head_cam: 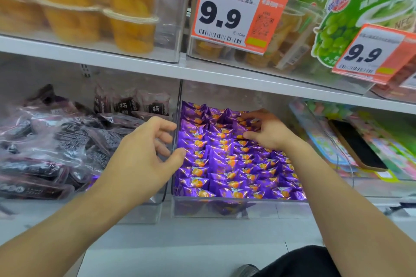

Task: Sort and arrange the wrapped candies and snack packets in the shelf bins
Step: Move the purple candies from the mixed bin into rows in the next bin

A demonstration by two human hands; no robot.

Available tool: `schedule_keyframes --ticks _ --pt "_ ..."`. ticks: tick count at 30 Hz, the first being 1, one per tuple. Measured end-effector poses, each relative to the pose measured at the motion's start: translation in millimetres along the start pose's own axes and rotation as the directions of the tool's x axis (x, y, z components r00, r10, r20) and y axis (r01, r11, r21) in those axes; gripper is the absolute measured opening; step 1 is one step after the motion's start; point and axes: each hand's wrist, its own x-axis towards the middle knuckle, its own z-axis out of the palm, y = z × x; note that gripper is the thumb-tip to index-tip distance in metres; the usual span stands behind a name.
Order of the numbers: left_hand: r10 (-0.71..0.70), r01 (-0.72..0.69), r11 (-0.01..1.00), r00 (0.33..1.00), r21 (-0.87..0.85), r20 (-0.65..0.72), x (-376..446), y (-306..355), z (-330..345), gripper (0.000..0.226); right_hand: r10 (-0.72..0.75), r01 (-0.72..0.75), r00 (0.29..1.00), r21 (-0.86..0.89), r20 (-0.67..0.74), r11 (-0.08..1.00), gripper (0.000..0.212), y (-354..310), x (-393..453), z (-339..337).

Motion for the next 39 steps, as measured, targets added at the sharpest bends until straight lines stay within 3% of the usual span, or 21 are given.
schedule_keyframes --ticks 4,9,12,18,23,30,39 --pt "0.0 0.0 1.0 1.0 -0.001 -0.003 0.3 0.2 0.5 0.038 0.027 -0.023 0.998 0.073 -0.05 0.997 0.053 0.2 -1.2 1.2" --pt "0.0 0.0 1.0 1.0 -0.004 -0.001 1.1 -0.1 0.4 0.038 0.073 -0.072 0.996 0.021 -0.056 0.997 0.064 -1.5 -3.0 2.0" --pt "-0.004 0.005 1.0 1.0 -0.001 0.006 1.2 0.1 0.4 0.038 0.087 -0.083 0.99 0.041 -0.113 0.996 0.058 0.5 -4.2 -2.1" --pt "-0.005 0.005 1.0 1.0 0.006 0.006 1.0 1.0 -0.3 0.04 0.053 -0.052 0.995 0.011 -0.083 0.999 0.064 -4.2 -6.4 -0.2" --pt "-0.008 0.008 1.0 1.0 0.004 0.004 0.3 2.2 -0.6 0.039 0.037 -0.033 0.996 0.05 -0.086 0.998 0.033 -3.2 -6.7 1.2" --pt "-0.009 0.009 1.0 1.0 0.0 0.004 0.4 3.1 -1.1 0.039 0.034 -0.029 0.995 0.059 -0.091 0.998 0.064 1.3 -9.4 -1.1" --pt "-0.009 0.009 1.0 1.0 -0.004 0.001 0.7 2.8 -0.9 0.039 0.111 -0.089 0.987 0.178 -0.118 0.98 0.062 2.5 -7.4 6.2"
